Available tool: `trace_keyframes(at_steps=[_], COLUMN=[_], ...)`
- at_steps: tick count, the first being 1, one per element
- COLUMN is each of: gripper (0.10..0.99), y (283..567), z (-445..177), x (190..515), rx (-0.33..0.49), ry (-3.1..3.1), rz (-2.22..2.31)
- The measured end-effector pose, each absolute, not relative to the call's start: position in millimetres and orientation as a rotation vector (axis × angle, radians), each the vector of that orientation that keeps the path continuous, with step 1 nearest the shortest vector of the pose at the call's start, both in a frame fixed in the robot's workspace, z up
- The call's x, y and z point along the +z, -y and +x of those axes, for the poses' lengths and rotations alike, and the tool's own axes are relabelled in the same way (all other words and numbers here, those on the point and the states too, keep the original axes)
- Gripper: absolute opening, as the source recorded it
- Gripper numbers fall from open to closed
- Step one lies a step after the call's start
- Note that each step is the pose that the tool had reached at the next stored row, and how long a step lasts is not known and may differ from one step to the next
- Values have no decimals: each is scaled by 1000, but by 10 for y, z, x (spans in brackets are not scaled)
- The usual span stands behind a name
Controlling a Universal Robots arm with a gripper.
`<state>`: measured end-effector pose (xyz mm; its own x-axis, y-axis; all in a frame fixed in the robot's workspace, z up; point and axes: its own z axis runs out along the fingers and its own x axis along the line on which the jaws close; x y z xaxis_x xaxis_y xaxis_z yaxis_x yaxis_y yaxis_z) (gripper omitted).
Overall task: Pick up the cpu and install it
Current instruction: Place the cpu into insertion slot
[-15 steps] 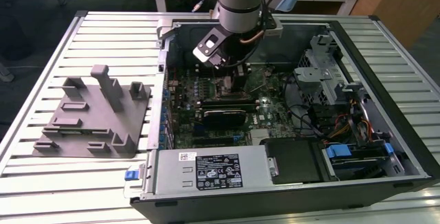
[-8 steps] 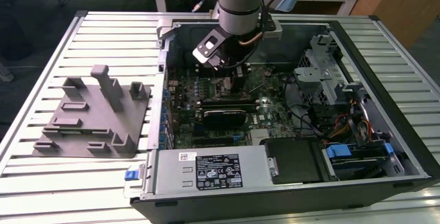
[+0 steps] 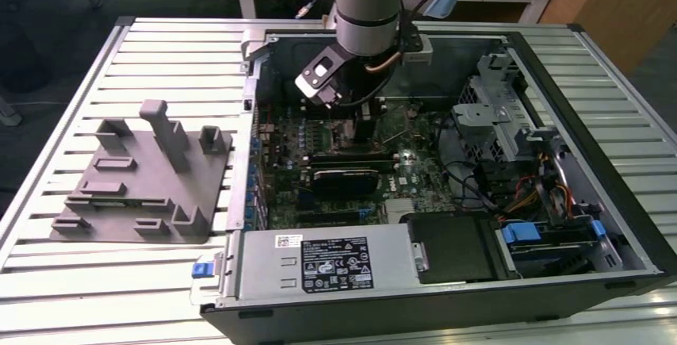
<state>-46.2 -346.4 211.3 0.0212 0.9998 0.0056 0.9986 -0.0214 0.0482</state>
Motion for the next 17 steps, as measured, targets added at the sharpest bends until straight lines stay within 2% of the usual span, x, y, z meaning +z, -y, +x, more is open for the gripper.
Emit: trace_keyframes(at_steps=[17], gripper=[541], y=[3403], z=[-494], x=[1966], rx=[58], ry=[-2176], rz=[2222])
